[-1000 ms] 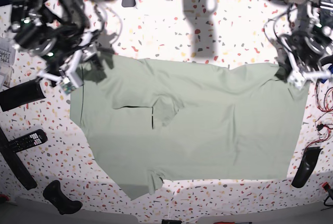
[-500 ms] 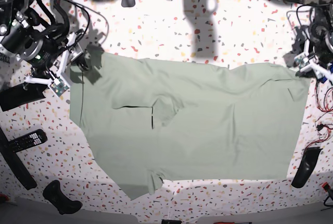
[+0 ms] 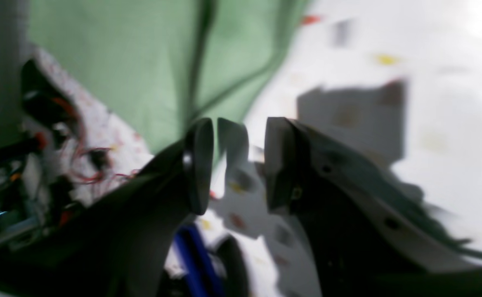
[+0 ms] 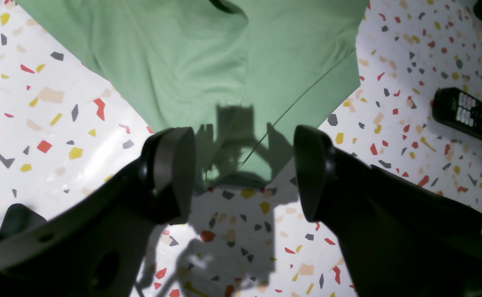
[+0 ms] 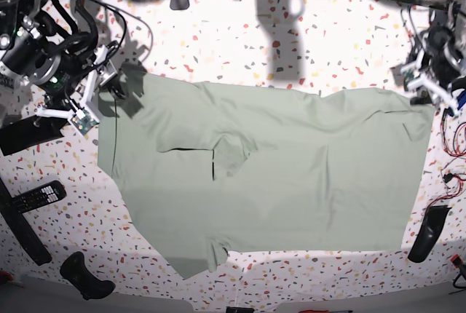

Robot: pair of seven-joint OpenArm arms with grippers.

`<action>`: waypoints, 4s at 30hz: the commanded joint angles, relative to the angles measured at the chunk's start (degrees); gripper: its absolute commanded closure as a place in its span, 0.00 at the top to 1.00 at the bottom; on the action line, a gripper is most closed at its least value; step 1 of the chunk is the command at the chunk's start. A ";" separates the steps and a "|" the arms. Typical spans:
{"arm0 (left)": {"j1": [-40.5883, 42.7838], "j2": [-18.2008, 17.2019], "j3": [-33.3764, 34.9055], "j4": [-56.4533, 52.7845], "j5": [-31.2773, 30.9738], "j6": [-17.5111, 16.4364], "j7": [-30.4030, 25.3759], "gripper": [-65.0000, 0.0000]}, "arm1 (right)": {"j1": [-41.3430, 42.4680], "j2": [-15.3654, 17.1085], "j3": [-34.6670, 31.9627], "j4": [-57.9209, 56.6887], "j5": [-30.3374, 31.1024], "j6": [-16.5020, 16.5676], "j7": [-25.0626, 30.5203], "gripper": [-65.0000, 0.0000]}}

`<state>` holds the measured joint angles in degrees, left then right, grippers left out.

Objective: Fold the T-shirt properly

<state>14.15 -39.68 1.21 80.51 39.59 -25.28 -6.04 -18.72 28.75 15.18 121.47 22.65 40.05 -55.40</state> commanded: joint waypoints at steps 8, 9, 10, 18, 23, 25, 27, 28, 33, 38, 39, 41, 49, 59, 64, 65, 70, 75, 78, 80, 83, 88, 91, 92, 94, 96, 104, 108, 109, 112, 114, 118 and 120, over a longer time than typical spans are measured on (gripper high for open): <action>-4.44 -0.98 7.17 -3.37 0.02 3.45 8.28 0.29 | 0.44 0.90 0.44 0.94 0.55 -0.05 0.83 0.56; -4.22 -1.01 7.32 -3.37 0.02 3.48 9.20 0.27 | 0.44 0.90 0.44 0.94 0.55 -0.05 0.90 0.56; -4.09 -0.98 7.32 -3.34 0.02 3.48 9.49 0.23 | 0.46 0.92 0.44 0.94 0.55 -0.05 0.92 0.56; -3.74 -0.98 7.32 -3.28 -0.17 3.50 9.42 0.00 | 0.13 6.27 -9.51 0.90 -0.04 -0.05 0.94 0.54; -3.72 -0.98 7.32 -3.28 -0.17 3.50 9.44 0.00 | -0.07 11.02 -22.53 0.35 -16.15 -0.05 4.94 0.52; -3.72 -0.98 7.32 -3.28 -0.17 3.54 9.25 0.00 | -0.02 11.10 -25.27 -0.33 -20.59 -0.05 7.48 0.52; -3.69 -0.98 7.32 -3.28 -0.17 3.52 9.25 0.00 | -0.02 11.10 -27.45 -1.27 -24.37 -0.05 10.21 0.52; -3.72 -0.98 7.32 -3.28 -0.17 3.52 9.25 0.00 | 0.00 11.10 -28.41 -2.12 -26.47 -0.05 11.89 0.52; -3.69 -0.98 7.32 -3.28 -0.20 3.54 9.25 0.00 | 0.00 11.08 -31.98 -8.87 -37.99 -3.15 21.16 0.52; -3.69 -0.98 7.32 -3.28 -0.20 3.63 9.25 0.00 | -0.02 11.08 -33.38 -12.39 -44.81 -10.51 21.51 0.43; -3.69 -0.98 7.32 -3.28 -0.20 3.63 9.27 0.00 | -0.02 11.08 -33.38 -12.48 -44.65 -10.56 21.53 0.42; -3.72 -0.98 7.32 -3.28 -0.20 3.63 9.27 0.00 | -0.02 11.06 -33.40 -12.48 -44.48 -10.54 21.59 0.42; -3.72 -0.98 7.32 -3.28 -0.20 3.63 9.27 0.00 | 1.03 8.09 -33.64 -13.88 -42.18 -10.58 24.13 0.41; -3.72 -1.01 7.32 -3.28 -0.20 3.61 9.29 0.00 | 2.69 5.53 -33.64 -17.73 -45.88 -16.46 23.41 0.09; -3.67 -1.07 7.32 -3.28 -0.15 3.61 9.66 0.00 | 2.67 5.53 -33.64 -17.73 -46.51 -17.97 21.49 0.00; -3.69 -1.18 7.30 -3.28 -0.15 3.61 9.73 0.00 | 2.67 5.53 -33.64 -17.70 -46.49 -17.68 19.98 0.00; -3.52 -1.33 7.30 -3.28 -0.15 3.63 14.01 0.00 | 1.88 5.55 -33.64 -17.53 -46.49 -16.06 16.15 0.00; -2.95 -1.36 7.30 -3.15 -0.15 3.65 17.16 0.00 | -1.31 5.84 -33.64 -14.38 -46.51 -16.09 16.52 0.00; -1.20 -1.46 7.30 -2.12 -0.17 3.65 17.16 0.00 | -3.48 7.41 -33.64 -11.10 -46.51 -17.07 16.39 0.00; 0.31 -1.68 7.30 -0.85 -0.07 3.72 17.70 0.00 | -4.74 8.81 -33.62 -8.92 -46.49 -17.92 15.76 0.00; 2.62 -2.47 7.30 1.88 -0.15 6.56 20.65 0.00 | -6.32 10.95 -33.62 -5.79 -46.49 -18.93 15.04 0.00; 5.92 -4.09 7.28 7.08 -0.61 9.90 26.12 0.00 | -7.23 13.60 -33.62 -3.06 -46.49 -19.54 11.89 0.00; 8.17 -4.17 7.15 9.86 -0.61 9.90 28.15 0.00 | -7.23 14.51 -33.62 -2.29 -46.49 -19.56 10.32 0.00; 8.96 -4.17 7.13 10.73 -0.59 9.90 28.92 0.00 | -7.30 14.75 -33.62 -1.99 -46.45 -19.56 10.16 0.00; 10.51 -4.17 7.13 12.39 -0.59 9.92 30.18 0.00 | -7.91 15.10 -33.62 -1.18 -46.51 -19.56 9.94 0.00; 11.80 -4.17 7.08 13.84 -0.59 9.92 31.17 0.00 | -8.94 15.41 -33.62 -0.33 -46.51 -19.56 9.86 0.00; 14.23 -4.15 7.08 16.72 -0.57 17.53 31.26 0.00 | -14.05 16.81 -33.57 0.46 -46.69 -23.41 7.89 0.00; 14.10 -4.15 7.08 16.72 -0.63 21.86 26.27 0.00 | -14.67 16.83 -33.57 0.46 -46.71 -24.00 7.74 0.00; 14.12 -4.15 7.08 16.72 -0.74 21.84 25.44 0.00 | -14.64 16.83 -33.57 0.46 -46.73 -24.00 7.74 0.00; 14.12 -4.17 7.08 16.72 -3.08 21.81 25.75 0.07 | -14.64 16.81 -33.57 0.46 -46.71 -24.02 7.72 0.00; 14.27 -4.17 7.08 16.72 -3.63 21.66 26.16 0.26 | -14.64 16.81 -33.57 0.46 -46.71 -24.04 7.50 0.00; 14.32 -4.17 7.08 16.72 -3.63 21.62 28.89 0.30 | -14.64 16.83 -33.57 0.46 -46.71 -24.02 7.30 0.00; 14.93 -4.17 7.08 16.72 -3.58 20.50 29.90 0.30 | -14.64 16.81 -33.57 0.46 -46.71 -24.04 7.32 0.00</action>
<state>28.88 -42.74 8.91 96.44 35.62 -5.39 23.64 -33.47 44.77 -18.87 120.81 -23.18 16.84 -47.90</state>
